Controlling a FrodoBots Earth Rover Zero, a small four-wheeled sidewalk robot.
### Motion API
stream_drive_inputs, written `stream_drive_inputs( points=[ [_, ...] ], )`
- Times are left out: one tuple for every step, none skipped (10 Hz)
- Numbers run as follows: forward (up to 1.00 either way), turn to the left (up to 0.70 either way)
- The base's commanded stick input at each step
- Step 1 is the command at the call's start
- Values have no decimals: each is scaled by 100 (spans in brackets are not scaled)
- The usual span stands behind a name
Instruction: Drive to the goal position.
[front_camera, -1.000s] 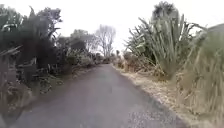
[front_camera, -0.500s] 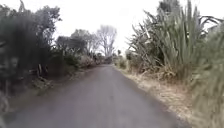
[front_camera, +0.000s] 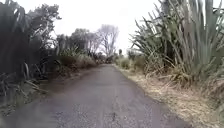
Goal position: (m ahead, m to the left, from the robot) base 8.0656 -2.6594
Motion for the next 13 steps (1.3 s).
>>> stream_drive_inputs(
  points=[
    [100, 0],
    [100, 0],
    [100, 0],
    [100, 0],
    [100, 0],
    [100, 0],
    [100, 0],
    [100, 0],
    [100, 0],
    [100, 0],
    [100, 0],
    [100, 0],
    [100, 0]
  ],
)
